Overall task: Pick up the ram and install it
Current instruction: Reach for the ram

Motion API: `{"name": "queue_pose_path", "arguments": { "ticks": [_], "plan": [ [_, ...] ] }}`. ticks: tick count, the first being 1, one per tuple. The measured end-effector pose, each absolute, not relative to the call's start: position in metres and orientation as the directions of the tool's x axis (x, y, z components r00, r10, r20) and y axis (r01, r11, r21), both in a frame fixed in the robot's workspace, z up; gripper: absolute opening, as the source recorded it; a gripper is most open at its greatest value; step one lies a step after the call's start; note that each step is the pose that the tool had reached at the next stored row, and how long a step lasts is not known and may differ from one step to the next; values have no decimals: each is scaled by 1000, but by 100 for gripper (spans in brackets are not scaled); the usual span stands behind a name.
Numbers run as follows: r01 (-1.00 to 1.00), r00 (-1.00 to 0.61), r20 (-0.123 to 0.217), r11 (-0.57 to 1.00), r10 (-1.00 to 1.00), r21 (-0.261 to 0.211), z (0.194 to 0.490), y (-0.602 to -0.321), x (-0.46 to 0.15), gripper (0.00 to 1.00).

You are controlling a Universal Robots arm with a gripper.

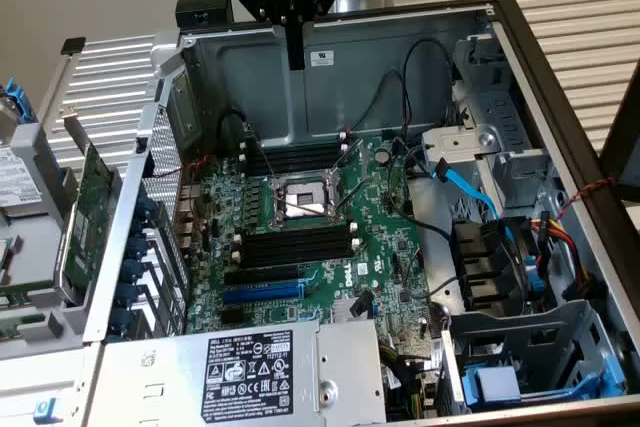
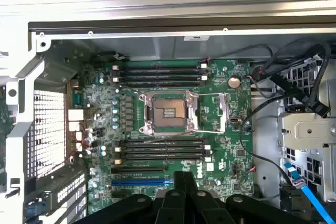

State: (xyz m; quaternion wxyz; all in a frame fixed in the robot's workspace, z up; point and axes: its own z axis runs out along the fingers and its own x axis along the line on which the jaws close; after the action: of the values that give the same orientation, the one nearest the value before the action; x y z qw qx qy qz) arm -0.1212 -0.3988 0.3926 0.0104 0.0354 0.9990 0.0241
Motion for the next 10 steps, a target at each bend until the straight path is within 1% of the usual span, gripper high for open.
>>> {"name": "queue_pose_path", "arguments": {
  "ticks": [10],
  "plan": [
    [70,-997,-19,996,71,49,393,-399,-121,10]
  ]
}}
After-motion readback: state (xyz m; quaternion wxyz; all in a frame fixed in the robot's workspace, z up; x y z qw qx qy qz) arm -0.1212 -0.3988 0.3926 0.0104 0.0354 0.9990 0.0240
